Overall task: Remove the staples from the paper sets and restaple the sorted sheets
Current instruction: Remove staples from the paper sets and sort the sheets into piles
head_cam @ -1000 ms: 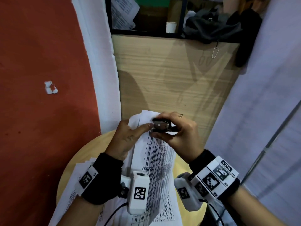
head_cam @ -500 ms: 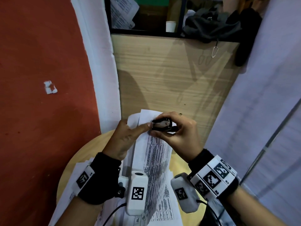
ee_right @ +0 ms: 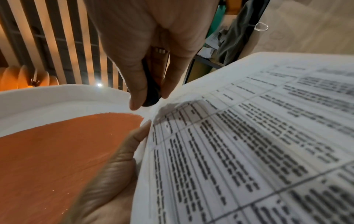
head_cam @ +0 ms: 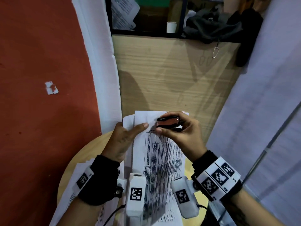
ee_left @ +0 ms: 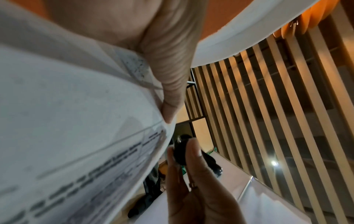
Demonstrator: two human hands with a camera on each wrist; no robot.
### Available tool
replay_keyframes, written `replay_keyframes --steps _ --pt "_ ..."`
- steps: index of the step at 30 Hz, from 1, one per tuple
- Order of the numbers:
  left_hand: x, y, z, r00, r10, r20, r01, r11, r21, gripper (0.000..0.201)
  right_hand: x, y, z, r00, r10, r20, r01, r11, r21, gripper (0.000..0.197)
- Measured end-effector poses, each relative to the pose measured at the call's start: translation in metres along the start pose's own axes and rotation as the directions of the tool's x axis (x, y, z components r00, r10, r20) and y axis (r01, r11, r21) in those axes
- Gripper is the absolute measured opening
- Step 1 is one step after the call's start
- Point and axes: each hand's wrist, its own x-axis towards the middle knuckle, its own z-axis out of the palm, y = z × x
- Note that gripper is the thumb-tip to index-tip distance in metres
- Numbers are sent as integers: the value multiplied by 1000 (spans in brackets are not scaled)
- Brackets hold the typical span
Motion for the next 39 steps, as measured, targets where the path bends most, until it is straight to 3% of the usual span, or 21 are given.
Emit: replay_keyframes --steps 3,7,9,16,19,23,26,29,31,34,37,39 --pt "1 0 -2 997 64 -50 -59 995 83 21 2 7 -9 998 -53 -34 46 980 -193 29" --pt "2 -3 -5 988 129 -80 -112 975 192 16 0 30 -16 986 -164 42 160 824 -544 31" --pt "2 -5 -5 989 121 -84 -98 966 241 37 -3 41 -17 989 -113 99 150 734 -663 39" --pt "7 -5 -14 994 87 -59 -59 926 373 45 -6 58 -20 988 -71 134 150 592 -792 35" --pt "9 3 -15 999 25 -21 -15 929 370 23 -1 52 -20 990 -27 136 123 626 -770 41" --pt "9 13 -18 998 -62 31 47 934 354 25 11 39 -22 967 61 248 111 775 -622 42" --pt "11 19 -25 976 -161 145 112 948 299 22 19 29 -24 930 167 326 79 778 -623 41" --pt "14 18 -35 992 -87 91 55 950 309 14 23 16 -25 924 199 328 62 767 -639 41" --pt "19 16 -41 995 104 12 -97 870 483 29 23 7 -26 922 205 329 76 735 -673 41" --pt "24 27 -38 936 312 161 -311 523 793 75 24 -4 -25 912 222 346 109 679 -726 43" --pt "24 46 -16 911 228 343 -398 274 875 79 25 -18 -24 912 226 341 108 671 -734 46" --pt "26 51 -4 916 172 364 -394 196 898 67 25 -26 -24 915 225 335 102 673 -733 47"
